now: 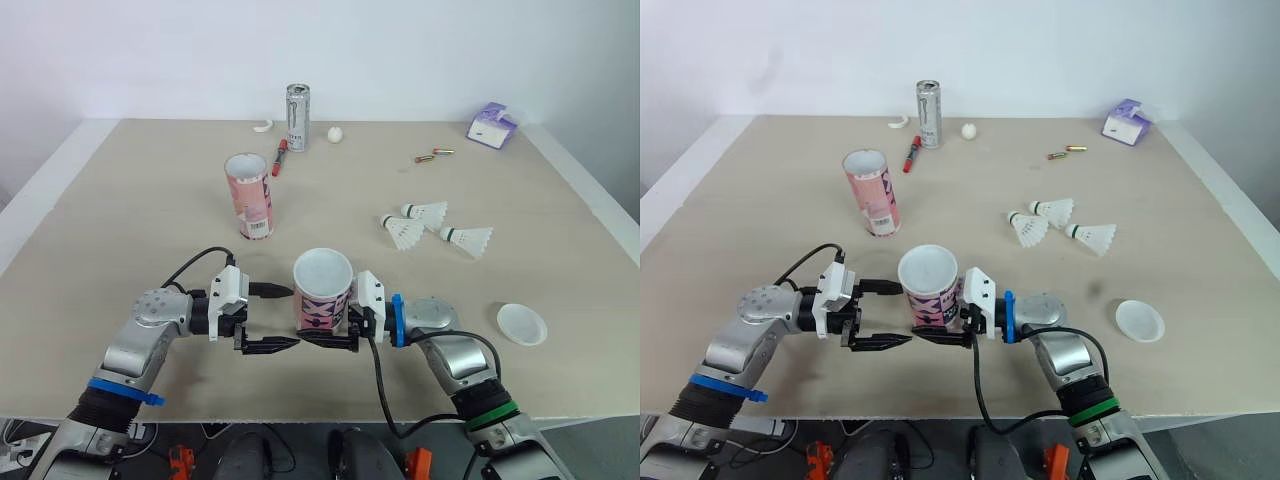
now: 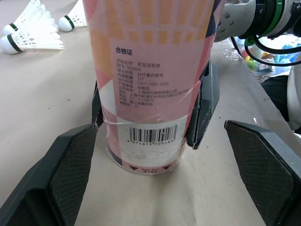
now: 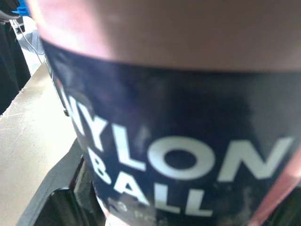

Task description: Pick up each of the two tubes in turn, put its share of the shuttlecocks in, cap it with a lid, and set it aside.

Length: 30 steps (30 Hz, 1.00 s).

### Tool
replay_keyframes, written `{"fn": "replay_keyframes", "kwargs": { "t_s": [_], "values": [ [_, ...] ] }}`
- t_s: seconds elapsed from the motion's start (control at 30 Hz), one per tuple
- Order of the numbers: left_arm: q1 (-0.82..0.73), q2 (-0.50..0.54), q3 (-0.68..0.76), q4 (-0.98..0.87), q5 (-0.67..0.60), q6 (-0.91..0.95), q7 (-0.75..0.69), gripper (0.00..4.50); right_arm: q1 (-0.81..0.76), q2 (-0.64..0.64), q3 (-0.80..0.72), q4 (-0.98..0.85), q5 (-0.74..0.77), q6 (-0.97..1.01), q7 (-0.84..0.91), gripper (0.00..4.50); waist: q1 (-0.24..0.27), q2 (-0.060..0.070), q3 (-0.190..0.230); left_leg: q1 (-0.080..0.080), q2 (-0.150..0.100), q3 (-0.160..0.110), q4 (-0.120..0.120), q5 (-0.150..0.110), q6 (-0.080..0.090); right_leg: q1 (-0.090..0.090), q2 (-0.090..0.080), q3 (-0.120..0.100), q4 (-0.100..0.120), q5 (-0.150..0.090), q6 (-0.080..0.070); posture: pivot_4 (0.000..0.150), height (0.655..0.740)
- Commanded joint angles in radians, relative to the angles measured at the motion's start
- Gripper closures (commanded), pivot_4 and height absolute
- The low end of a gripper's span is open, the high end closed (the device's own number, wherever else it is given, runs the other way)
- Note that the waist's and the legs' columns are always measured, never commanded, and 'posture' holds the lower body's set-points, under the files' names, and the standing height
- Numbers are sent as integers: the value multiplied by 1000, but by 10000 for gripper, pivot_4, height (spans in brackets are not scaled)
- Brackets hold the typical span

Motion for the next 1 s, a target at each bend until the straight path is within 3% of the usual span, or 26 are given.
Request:
{"fn": "replay_keyframes", "kwargs": {
  "t_s": [0.03, 0.27, 0.4, 0.53, 0.7, 1.0],
  "values": [
    [-15, 6, 16, -9, -4, -14, -5, 0, 13, -18, -16, -44, 9, -7, -3, 7784, 0, 0, 0, 0, 0, 0, 0, 0, 0, 0, 0, 0, 0, 0, 0, 1500, 7400],
    [-29, -7, 10, -22, -16, 1, -4, 0, 72, -47, -104, -182, 84, 80, -84, 7784, 1, 0, 0, 0, 0, 0, 0, 0, 0, 0, -1, 0, 0, 0, 0, 1500, 7400],
    [-40, -23, -2, -42, -28, 22, -2, 0, 206, -97, -329, -384, 222, 222, -241, 7784, 5, 0, 0, -1, 0, -1, 0, 0, 0, 0, -2, 0, 0, 0, 1, 1500, 7400],
    [-43, -33, -7, -43, -27, 27, -1, 0, 278, -100, -518, -457, 294, 293, -410, 7784, 2, 0, 0, -1, -2, 0, 0, -1, -2, 0, -3, 2, 0, -1, 3, 1500, 7400],
    [-44, -54, -18, -40, -18, 25, 0, 0, 292, -88, -757, -357, 244, 275, -687, 7784, 1, 0, 0, 0, -2, 0, 0, -1, -1, 0, -1, 3, 0, -1, 2, 1500, 7400],
    [-37, -62, -26, -53, -20, 31, 5, 0, 209, -140, -931, -82, 117, 282, -1040, 7784, -1, 1, -1, 1, -2, 2, 0, -1, -1, 0, 1, 7, 0, -1, 2, 1500, 7400]
  ]
}}
